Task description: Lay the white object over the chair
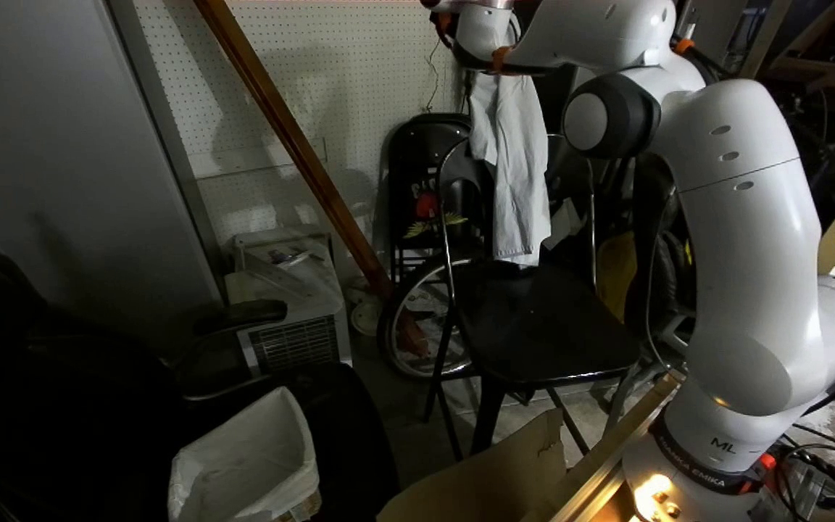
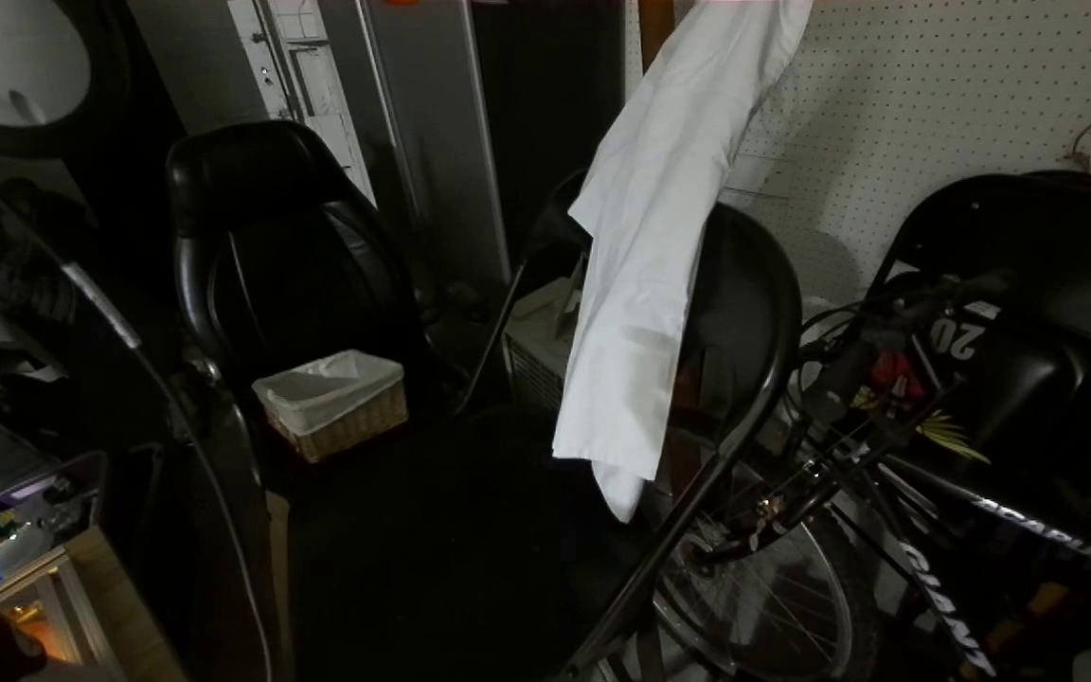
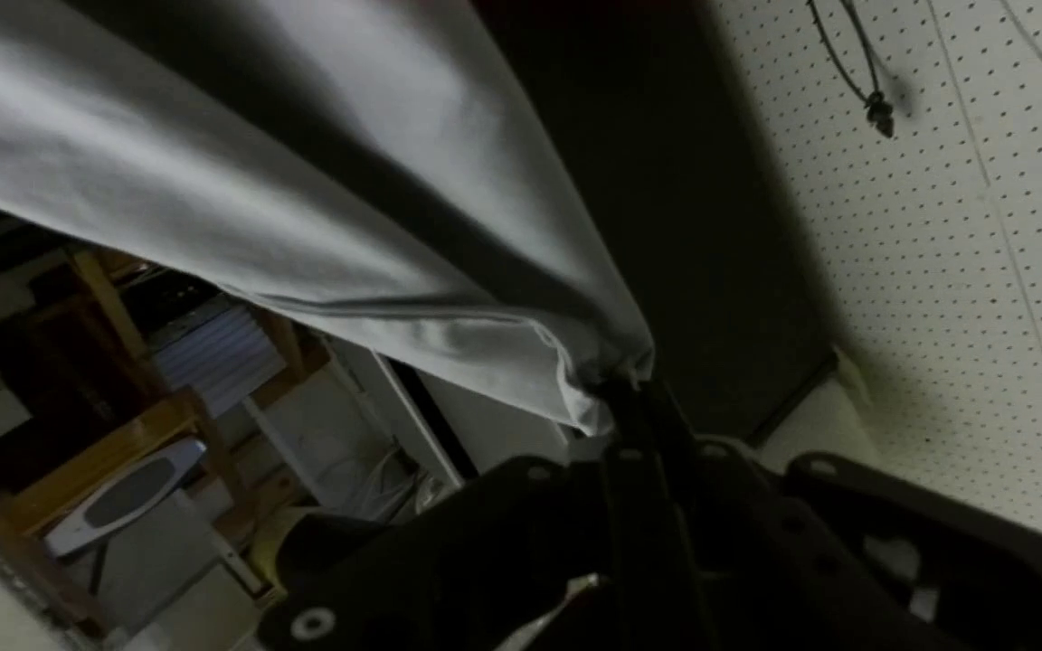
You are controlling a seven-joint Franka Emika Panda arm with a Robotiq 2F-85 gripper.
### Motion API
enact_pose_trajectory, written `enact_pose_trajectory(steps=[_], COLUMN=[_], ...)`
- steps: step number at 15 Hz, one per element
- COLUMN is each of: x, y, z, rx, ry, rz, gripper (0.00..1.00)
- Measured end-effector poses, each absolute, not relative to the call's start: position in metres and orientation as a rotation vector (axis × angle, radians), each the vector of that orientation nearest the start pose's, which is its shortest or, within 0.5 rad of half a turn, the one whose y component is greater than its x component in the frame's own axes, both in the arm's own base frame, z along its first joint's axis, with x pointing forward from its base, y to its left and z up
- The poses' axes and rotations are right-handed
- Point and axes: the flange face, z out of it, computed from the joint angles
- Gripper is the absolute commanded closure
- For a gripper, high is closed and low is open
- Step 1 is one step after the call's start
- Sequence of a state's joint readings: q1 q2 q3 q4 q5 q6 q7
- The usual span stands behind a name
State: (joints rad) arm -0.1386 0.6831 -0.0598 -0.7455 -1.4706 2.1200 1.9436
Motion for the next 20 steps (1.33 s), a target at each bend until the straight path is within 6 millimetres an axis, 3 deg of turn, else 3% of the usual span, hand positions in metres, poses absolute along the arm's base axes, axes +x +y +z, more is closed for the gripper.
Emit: enact_pose_trajectory(steps=[9, 10, 11, 20], x=[0.751, 0.751, 0.751, 0.754], y=[-0.205, -0.207, -0.21, -0.217], z=[0.647, 0.644, 0.641, 0.625], rx=[-1.29, -1.256, -1.233, -1.208], ry=[2.22, 2.23, 2.237, 2.254], rz=[-2.602, -2.614, -2.626, -2.699], gripper=[0.99, 0.72, 0.71, 0.08])
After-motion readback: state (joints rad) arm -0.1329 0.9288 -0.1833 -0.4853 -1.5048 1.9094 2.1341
